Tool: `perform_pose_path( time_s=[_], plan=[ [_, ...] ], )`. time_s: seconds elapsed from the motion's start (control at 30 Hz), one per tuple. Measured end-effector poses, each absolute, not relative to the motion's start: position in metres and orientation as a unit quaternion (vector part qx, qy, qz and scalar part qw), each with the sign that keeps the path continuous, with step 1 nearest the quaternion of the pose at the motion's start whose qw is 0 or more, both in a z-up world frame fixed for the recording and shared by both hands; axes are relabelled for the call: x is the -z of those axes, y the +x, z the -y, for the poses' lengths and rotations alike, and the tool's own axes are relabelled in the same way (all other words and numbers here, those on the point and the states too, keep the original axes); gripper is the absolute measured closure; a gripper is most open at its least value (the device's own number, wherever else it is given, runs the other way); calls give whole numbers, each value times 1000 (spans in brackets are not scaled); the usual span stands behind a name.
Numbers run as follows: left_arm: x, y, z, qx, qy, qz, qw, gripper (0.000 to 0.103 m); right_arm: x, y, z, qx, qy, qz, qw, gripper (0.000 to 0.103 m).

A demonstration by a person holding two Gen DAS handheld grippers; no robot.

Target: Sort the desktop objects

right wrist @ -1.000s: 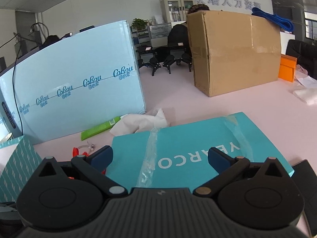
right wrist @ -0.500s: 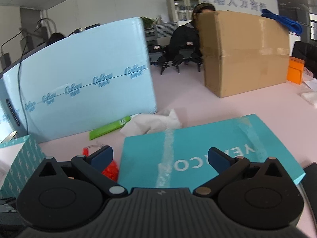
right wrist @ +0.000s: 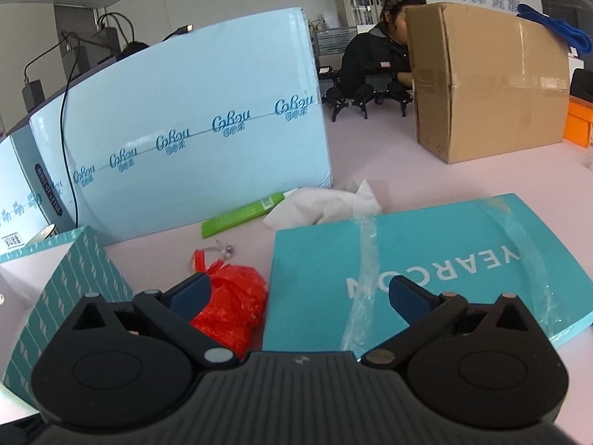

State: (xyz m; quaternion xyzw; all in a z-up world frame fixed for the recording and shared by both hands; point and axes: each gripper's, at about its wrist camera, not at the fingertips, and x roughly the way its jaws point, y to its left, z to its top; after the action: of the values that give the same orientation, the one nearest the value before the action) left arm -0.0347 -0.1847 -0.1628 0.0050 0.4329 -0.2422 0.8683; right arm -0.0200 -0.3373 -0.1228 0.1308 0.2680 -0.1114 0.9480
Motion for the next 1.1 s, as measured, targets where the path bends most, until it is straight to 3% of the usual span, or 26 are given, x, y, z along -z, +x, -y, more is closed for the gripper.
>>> perform_pose_path(
  time_s=[0.27,1.1],
  plan=[
    [169,-20,165,205,-47,-453,866,6,121,-19,332,102,121,-263,952,0],
    [173,11,164,146,-59,-444,882,6,121,-15,348,142,128,-256,948,0]
  ],
)
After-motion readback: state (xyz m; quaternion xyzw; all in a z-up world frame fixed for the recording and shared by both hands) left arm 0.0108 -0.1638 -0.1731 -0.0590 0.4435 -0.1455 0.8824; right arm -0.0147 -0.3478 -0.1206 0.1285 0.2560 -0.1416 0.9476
